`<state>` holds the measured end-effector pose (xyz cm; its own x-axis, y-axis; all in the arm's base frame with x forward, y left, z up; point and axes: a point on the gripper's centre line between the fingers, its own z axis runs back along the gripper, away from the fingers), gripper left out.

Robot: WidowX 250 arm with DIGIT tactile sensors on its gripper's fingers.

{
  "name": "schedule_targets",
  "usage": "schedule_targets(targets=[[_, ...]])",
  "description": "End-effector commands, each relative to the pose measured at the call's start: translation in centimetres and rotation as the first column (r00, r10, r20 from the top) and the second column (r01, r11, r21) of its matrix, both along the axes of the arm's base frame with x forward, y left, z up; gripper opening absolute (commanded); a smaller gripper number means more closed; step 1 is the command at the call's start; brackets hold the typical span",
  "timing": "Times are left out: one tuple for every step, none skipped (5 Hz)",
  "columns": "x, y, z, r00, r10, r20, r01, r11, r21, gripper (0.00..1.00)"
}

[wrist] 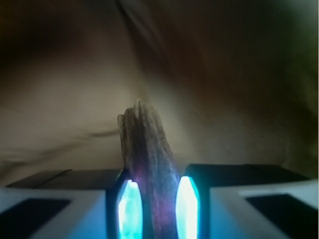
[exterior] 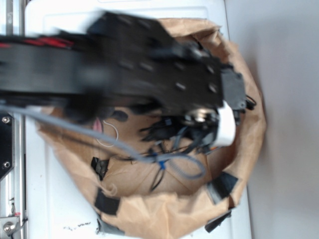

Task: Grab the wood chip.

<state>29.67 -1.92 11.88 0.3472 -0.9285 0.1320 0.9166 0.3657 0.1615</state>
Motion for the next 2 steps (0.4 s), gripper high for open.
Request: schedule_targets(targets=[[-2.16, -2.43, 5.96, 0.960, 0.262, -0.097, -0.254, 0.963, 0.086, 0.00], [-2.84, -2.62, 5.90, 0.932, 0.357, -0.067, -0.346, 0.929, 0.133, 0.00]])
